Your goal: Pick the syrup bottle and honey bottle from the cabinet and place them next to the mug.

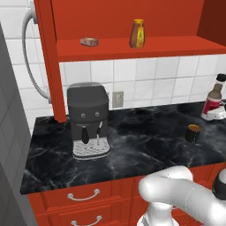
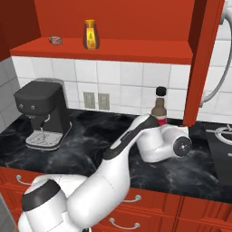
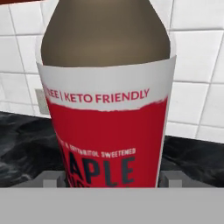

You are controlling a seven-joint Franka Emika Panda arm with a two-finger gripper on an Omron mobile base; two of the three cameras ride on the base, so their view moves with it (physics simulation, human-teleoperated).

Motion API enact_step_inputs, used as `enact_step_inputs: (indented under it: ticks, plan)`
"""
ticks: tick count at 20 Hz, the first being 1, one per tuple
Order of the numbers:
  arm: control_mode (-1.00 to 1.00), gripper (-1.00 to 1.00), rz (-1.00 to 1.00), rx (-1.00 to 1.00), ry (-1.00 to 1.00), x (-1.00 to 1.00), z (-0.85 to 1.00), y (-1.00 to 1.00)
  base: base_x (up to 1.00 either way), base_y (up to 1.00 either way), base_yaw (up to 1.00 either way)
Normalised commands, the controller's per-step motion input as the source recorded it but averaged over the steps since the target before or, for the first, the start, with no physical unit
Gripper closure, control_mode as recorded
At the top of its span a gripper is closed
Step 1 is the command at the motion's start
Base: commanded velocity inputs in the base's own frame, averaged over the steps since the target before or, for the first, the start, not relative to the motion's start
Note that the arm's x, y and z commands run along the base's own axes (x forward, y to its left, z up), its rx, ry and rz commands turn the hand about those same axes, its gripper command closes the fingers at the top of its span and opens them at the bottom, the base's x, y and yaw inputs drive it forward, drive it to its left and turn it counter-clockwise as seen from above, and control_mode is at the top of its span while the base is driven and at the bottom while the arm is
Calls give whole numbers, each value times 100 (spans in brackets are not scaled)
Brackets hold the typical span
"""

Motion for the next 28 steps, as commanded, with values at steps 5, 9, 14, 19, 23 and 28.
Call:
enact_step_inputs:
  ticks: [5, 9, 14, 19, 23, 28]
  plan:
    - [-100, 100, 23, 0, 0, 21, -25, -32, 0, 0, 0]
    - [-100, 100, 20, 0, 0, 2, -30, -17, 0, 0, 0]
    - [-100, 100, 10, 0, 1, 0, -58, -1, 0, 0, 0]
    - [-100, 100, 3, 0, 5, -9, -69, 0, 0, 0, 0]
    - [-100, 100, 0, 0, 1, -10, -43, -8, 0, 0, 0]
    - [-100, 100, 0, 0, 0, 0, -15, -3, 0, 0, 0]
